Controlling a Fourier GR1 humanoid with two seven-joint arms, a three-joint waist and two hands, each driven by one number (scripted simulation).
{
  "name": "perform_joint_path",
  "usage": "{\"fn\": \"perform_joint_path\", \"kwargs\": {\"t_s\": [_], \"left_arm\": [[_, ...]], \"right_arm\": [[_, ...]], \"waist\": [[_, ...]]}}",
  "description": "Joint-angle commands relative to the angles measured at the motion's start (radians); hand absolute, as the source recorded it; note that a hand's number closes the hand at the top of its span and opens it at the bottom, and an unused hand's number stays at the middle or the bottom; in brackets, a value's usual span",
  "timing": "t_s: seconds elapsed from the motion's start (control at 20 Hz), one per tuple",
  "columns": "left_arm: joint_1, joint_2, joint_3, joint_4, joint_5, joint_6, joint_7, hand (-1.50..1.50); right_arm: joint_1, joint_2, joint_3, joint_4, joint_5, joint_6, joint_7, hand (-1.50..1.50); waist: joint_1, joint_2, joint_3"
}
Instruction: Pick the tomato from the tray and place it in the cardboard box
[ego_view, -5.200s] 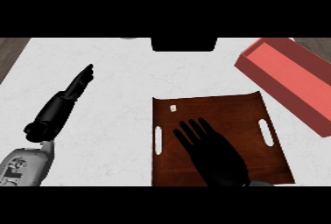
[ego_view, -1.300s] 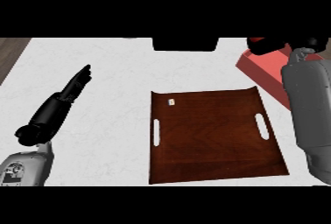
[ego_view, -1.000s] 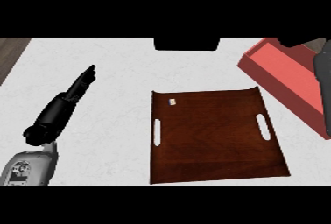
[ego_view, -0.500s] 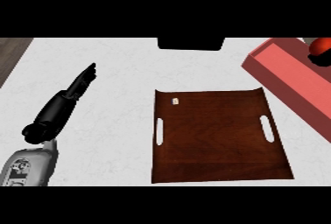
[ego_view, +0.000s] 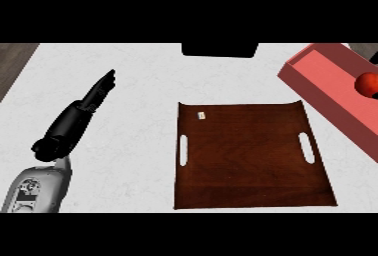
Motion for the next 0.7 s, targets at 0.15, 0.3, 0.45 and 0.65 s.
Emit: {"fn": "perform_joint_path", "kwargs": {"t_s": [0.15, 0.3, 0.45, 0.65], "left_arm": [[-0.018, 0.035, 0.042, 0.026, 0.012, -0.014, -0.018, 0.0], [-0.009, 0.022, 0.032, 0.027, 0.017, -0.016, -0.001, 0.0], [0.026, 0.011, 0.022, 0.022, -0.006, 0.006, -0.035, 0.0], [0.015, -0.003, 0.011, 0.017, -0.005, 0.007, -0.028, 0.0]], "right_arm": [[0.029, -0.042, -0.071, 0.03, -0.083, -0.006, -0.278, -1.5], [-0.03, -0.003, -0.241, 0.026, -0.25, -0.045, -0.273, -1.5], [-0.074, 0.017, -0.431, 0.073, -0.435, -0.021, -0.229, -1.5], [-0.078, -0.066, -0.566, 0.135, -0.56, 0.019, -0.13, -1.5]], "waist": [[-0.01, -0.001, 0.001], [-0.013, -0.005, 0.003], [-0.012, -0.008, 0.004], [-0.011, 0.0, 0.002]]}}
